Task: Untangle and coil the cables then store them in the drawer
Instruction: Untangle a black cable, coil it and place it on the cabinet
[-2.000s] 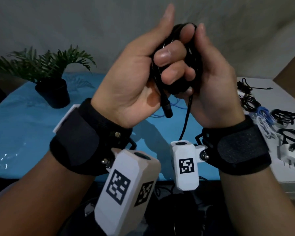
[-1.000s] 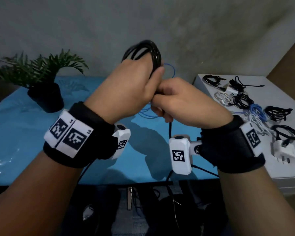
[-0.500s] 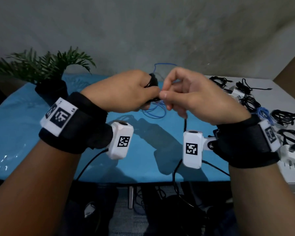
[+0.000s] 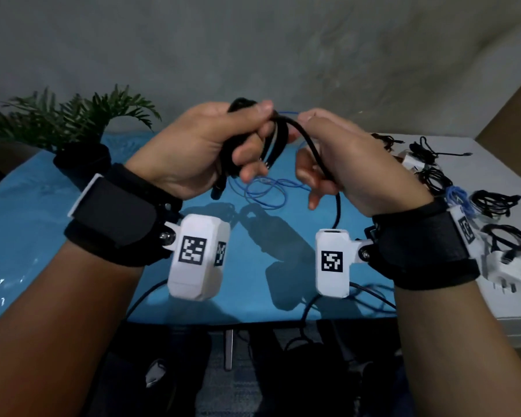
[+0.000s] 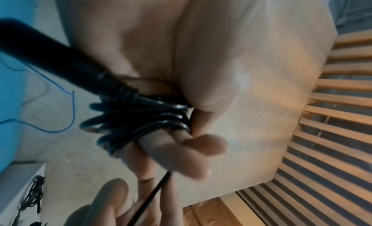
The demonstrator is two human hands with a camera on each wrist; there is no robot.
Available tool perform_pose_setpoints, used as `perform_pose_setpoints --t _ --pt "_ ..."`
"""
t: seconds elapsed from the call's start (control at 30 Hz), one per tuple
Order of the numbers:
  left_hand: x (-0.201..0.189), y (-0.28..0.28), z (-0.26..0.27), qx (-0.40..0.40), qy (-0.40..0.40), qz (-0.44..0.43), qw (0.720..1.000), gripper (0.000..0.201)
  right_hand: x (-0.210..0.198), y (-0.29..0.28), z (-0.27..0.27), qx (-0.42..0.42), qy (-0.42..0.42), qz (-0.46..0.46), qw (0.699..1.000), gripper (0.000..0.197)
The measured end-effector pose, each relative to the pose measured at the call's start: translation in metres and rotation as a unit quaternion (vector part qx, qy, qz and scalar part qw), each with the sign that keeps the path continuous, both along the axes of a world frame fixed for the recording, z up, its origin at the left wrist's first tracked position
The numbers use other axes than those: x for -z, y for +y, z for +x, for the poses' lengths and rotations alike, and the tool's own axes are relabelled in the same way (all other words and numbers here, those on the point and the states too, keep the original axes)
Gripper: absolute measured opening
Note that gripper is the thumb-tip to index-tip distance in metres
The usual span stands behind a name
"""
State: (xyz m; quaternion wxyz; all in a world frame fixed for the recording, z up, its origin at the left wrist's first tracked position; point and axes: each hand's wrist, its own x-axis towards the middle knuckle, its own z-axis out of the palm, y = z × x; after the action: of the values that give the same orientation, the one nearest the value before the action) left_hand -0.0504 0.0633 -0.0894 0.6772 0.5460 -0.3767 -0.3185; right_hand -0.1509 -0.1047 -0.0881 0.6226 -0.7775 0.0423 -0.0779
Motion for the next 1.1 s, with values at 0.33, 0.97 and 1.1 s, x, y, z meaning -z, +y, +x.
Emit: perform_pose_setpoints --t 0.33,0.97,1.1 --pt "0.002 0.003 0.005 0.083 0.128 -0.047 0.987 0.039 0.005 -0.009 0.002 0.079 -0.131 -0.009 0.988 0.019" --pt "0.010 -0.007 0.017 -0.315 -0.313 0.032 0.896 0.036 0.031 0.053 0.019 -0.036 -0.014 -0.304 0.952 0.021" --pt "0.011 -0.004 0.006 -0.212 -0.450 0.231 0.836 0.037 0.009 0.037 0.010 0.017 -0.062 -0.287 0.956 0.026"
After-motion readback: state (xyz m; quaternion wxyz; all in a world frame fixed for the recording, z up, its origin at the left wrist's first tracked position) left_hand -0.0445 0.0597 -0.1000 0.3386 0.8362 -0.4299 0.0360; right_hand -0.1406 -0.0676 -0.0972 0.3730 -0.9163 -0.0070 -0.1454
